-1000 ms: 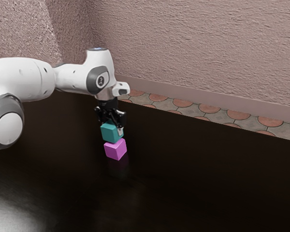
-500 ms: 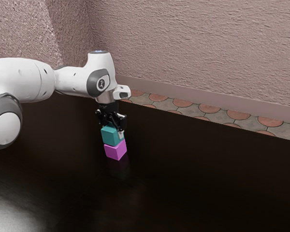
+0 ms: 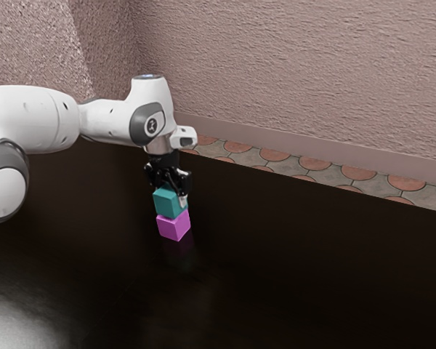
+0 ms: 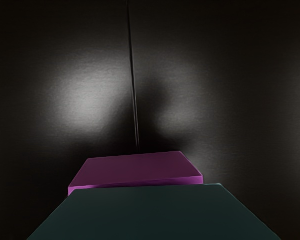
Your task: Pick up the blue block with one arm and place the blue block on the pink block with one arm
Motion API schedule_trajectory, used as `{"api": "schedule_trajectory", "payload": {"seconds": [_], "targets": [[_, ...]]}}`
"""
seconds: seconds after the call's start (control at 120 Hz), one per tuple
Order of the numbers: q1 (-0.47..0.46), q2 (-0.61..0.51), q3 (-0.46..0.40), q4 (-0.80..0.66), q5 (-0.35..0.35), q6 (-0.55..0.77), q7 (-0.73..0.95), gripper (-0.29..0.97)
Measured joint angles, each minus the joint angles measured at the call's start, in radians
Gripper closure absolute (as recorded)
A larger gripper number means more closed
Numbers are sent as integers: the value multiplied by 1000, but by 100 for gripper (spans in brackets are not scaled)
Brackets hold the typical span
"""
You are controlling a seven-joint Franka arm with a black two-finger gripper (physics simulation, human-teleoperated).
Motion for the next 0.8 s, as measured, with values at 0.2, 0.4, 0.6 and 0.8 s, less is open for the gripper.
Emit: {"api": "schedule_trajectory", "payload": {"seconds": [0.2, 0.4, 0.6, 0.8], "targets": [[0, -5, 4, -20, 1, 14, 9, 29], [0, -6, 5, -22, -2, 22, 20, 21], [0, -14, 8, -22, -3, 25, 34, 8], [0, -127, 6, -58, -3, 16, 43, 3]]}}
